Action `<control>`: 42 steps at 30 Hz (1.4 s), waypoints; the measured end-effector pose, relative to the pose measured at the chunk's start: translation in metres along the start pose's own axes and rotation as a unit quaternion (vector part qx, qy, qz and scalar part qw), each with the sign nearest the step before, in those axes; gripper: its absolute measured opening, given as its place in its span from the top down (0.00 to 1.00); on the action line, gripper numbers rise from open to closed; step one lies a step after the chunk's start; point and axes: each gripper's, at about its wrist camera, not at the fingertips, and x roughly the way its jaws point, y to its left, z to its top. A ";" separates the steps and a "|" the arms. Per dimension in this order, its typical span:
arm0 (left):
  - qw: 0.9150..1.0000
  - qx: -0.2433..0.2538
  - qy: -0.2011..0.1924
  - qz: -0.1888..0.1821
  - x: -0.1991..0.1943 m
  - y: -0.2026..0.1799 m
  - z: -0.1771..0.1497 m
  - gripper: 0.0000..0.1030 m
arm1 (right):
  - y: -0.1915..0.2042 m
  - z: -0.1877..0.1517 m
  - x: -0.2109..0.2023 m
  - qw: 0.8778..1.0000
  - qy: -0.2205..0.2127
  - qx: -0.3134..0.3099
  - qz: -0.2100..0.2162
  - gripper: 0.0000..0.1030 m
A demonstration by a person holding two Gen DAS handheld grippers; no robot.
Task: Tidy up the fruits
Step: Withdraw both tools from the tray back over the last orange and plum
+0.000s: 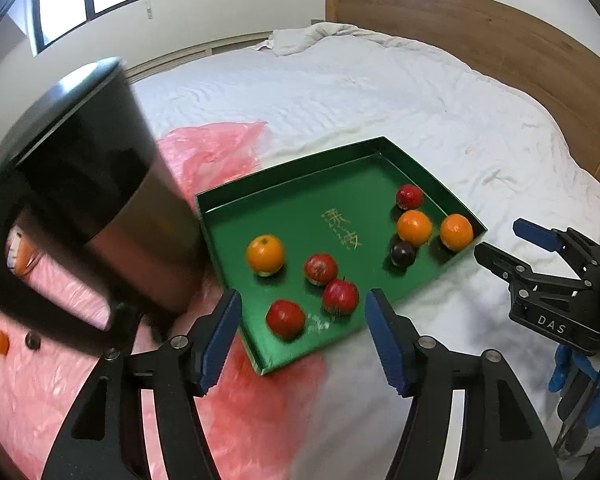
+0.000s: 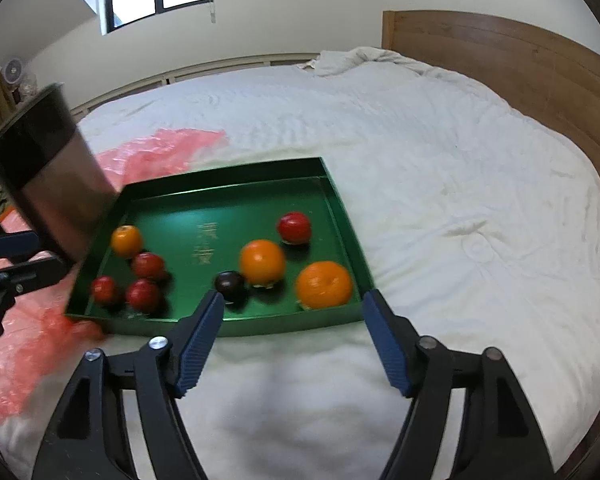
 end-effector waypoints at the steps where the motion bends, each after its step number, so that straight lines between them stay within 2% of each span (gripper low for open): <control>1: 1.000 -0.002 -0.001 0.001 -0.005 0.001 -0.003 0.42 | 0.004 -0.001 -0.005 1.000 -0.002 -0.001 0.003 0.00; 11: 0.999 -0.012 -0.025 0.026 -0.058 0.015 -0.043 0.29 | 0.044 -0.017 -0.051 0.999 -0.017 -0.011 0.033 0.00; 20: 0.997 -0.043 -0.035 0.046 -0.090 0.038 -0.079 0.28 | 0.083 -0.038 -0.073 0.998 -0.020 -0.022 0.055 0.00; 31: 0.994 -0.068 -0.046 0.074 -0.109 0.062 -0.111 0.26 | 0.123 -0.052 -0.092 0.996 -0.028 -0.043 0.070 0.00; 42: 0.989 -0.072 -0.069 0.111 -0.130 0.083 -0.134 0.21 | 0.174 -0.065 -0.105 0.992 -0.033 -0.078 0.097 0.00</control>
